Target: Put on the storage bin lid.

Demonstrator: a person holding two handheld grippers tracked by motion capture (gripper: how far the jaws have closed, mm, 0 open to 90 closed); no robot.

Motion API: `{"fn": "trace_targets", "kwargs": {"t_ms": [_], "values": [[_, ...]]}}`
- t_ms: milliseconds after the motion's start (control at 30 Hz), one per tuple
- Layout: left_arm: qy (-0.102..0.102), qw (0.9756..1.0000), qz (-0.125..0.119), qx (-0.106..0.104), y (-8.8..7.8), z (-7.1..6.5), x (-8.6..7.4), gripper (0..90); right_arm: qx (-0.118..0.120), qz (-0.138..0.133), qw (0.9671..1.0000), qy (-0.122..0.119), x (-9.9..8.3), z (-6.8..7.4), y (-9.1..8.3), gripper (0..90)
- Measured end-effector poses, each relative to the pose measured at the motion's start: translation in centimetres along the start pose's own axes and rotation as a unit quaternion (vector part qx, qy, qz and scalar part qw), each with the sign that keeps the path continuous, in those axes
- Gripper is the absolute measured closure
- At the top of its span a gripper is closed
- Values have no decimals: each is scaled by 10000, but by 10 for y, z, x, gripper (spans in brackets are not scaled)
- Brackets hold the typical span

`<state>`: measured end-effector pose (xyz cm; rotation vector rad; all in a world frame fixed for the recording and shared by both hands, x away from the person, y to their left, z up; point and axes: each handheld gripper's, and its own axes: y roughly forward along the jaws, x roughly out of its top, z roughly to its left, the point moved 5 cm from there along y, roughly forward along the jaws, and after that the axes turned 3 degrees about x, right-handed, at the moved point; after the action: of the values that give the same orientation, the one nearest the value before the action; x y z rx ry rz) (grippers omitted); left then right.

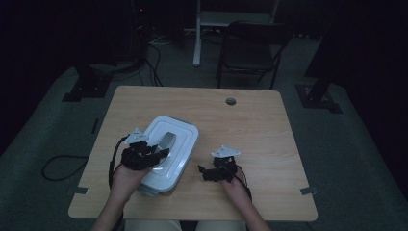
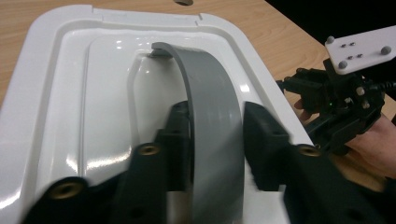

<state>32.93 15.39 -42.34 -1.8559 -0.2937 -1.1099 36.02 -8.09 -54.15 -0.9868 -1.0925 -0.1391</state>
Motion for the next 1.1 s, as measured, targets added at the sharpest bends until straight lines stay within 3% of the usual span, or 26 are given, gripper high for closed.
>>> {"fn": "trace_targets", "kwargs": {"t_ms": [133, 300, 500, 700, 800, 900, 967, 1033, 1100], "values": [[-48, 10000, -63, 4, -4, 2, 1, 517, -43, -32, 10000, 7, 1, -3, -4, 127], [-61, 9999, -118, 65, -12, 8, 2, 516, -67, -66, 9999, 55, 1, -8, -9, 127], [-101, 9998, -164, 3, -19, 14, 3, 451, -121, -55, 9999, 88, -2, -14, -13, 127], [-107, 9993, -351, 101, -31, 19, 7, 450, -170, -21, 9997, 155, -7, -21, -15, 127], [-127, 9987, -457, 197, -38, 28, 8, 407, -190, -18, 9997, 172, -8, -23, -16, 127], [-298, 9979, -542, 211, -42, 39, 7, 382, -201, -39, 9996, 191, -8, -24, -17, 127], [-342, 9970, -608, 339, -44, 48, 5, 370, -220, -30, 9995, 205, -9, -25, -17, 127], [-425, 9962, -659, 376, -45, 57, 3, 292, -224, -27, 9995, 204, -9, -25, -17, 127], [-482, 9950, -745, 451, -45, 65, 0, 275, -216, -12, 9996, 191, -9, -25, -17, 127]]}}
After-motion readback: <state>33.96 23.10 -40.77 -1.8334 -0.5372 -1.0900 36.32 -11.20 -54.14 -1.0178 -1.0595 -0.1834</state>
